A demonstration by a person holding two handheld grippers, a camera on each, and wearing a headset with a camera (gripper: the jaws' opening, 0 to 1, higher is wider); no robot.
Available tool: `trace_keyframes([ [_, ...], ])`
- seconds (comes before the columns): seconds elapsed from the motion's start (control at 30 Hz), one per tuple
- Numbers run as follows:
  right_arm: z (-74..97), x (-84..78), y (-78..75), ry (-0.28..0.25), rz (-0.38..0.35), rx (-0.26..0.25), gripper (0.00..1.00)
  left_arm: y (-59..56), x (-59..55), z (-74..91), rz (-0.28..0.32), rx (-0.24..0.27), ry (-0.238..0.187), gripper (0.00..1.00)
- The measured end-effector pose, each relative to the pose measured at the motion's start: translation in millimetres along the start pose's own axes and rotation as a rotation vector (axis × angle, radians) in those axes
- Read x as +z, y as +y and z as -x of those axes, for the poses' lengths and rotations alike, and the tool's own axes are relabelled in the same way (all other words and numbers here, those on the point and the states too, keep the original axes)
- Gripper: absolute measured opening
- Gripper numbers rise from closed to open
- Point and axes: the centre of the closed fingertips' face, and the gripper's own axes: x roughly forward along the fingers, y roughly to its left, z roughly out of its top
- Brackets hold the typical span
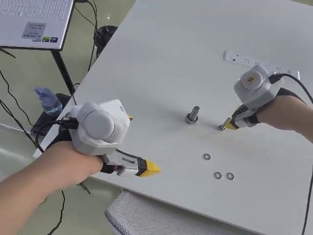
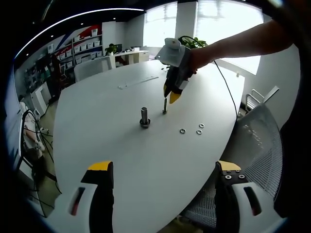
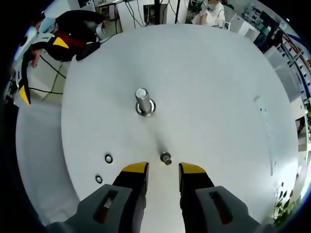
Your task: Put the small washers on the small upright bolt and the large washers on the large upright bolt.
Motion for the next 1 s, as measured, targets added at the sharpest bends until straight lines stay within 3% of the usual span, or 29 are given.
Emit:
trace_keyframes([
  [0.13,3.6,2.2,-1.2,0.003,0.011,0.001,0.26,-1.9,2.6,2.8,0.008,-0.007,-0.015,0.87],
  [0.3,13.1,4.7,8.5,0.006,0.028,-0.001,0.26,-4.2,1.0,4.1,0.001,-0.012,-0.016,0.87],
  [1.0,23.5,9.2,63.6,0.015,0.050,0.028,0.26,-11.1,-5.4,13.8,-0.016,-0.025,-0.029,0.89],
])
